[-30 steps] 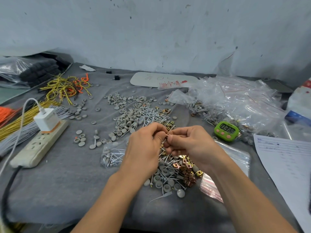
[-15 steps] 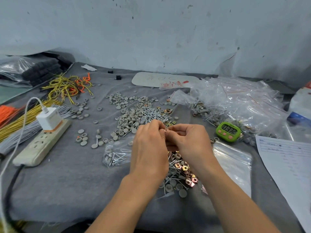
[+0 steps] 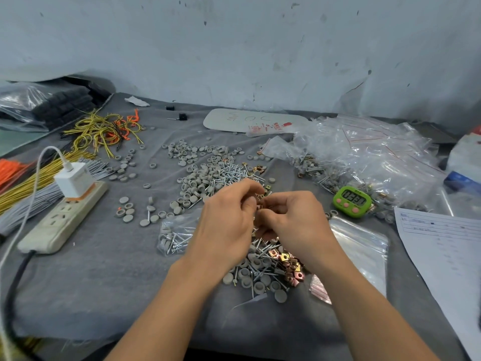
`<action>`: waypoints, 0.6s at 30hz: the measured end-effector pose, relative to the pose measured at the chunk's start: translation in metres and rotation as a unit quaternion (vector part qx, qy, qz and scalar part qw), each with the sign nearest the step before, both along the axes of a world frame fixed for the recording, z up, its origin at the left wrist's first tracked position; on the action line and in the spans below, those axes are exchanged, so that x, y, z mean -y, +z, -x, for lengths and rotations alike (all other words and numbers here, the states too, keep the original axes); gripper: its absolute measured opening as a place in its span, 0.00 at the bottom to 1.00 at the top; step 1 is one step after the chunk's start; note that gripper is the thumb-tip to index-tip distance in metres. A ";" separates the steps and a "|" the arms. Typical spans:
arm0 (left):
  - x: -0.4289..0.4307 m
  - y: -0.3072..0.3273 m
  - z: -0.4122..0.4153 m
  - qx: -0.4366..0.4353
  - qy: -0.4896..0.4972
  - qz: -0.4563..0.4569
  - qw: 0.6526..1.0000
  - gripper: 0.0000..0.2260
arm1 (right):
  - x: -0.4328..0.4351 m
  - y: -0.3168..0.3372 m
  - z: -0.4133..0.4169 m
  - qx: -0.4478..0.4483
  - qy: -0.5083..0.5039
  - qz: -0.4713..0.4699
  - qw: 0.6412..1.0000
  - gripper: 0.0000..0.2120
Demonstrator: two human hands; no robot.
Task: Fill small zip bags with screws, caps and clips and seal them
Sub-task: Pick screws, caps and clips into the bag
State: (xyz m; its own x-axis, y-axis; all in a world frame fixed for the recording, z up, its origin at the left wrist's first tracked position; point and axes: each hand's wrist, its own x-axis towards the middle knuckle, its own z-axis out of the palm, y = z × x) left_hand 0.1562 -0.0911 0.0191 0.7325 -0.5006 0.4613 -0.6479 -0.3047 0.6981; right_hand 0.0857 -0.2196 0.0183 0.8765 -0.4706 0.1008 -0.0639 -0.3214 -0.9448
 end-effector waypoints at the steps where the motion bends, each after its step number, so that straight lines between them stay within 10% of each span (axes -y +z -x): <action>1: 0.000 -0.001 0.001 -0.007 -0.014 0.003 1.000 0.13 | 0.001 0.000 0.000 0.008 -0.006 -0.019 1.000 0.09; 18: -0.021 0.012 -0.007 -0.139 -0.046 -0.037 0.989 0.12 | 0.007 0.011 0.012 -0.049 0.124 -0.165 0.977 0.14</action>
State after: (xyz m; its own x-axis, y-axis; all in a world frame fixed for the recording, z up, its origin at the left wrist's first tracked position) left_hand 0.1633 -0.0706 0.0309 0.7754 -0.5962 0.2080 -0.4618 -0.3108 0.8307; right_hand 0.0734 -0.2261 0.0289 0.9657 -0.2352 -0.1100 -0.1173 -0.0171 -0.9930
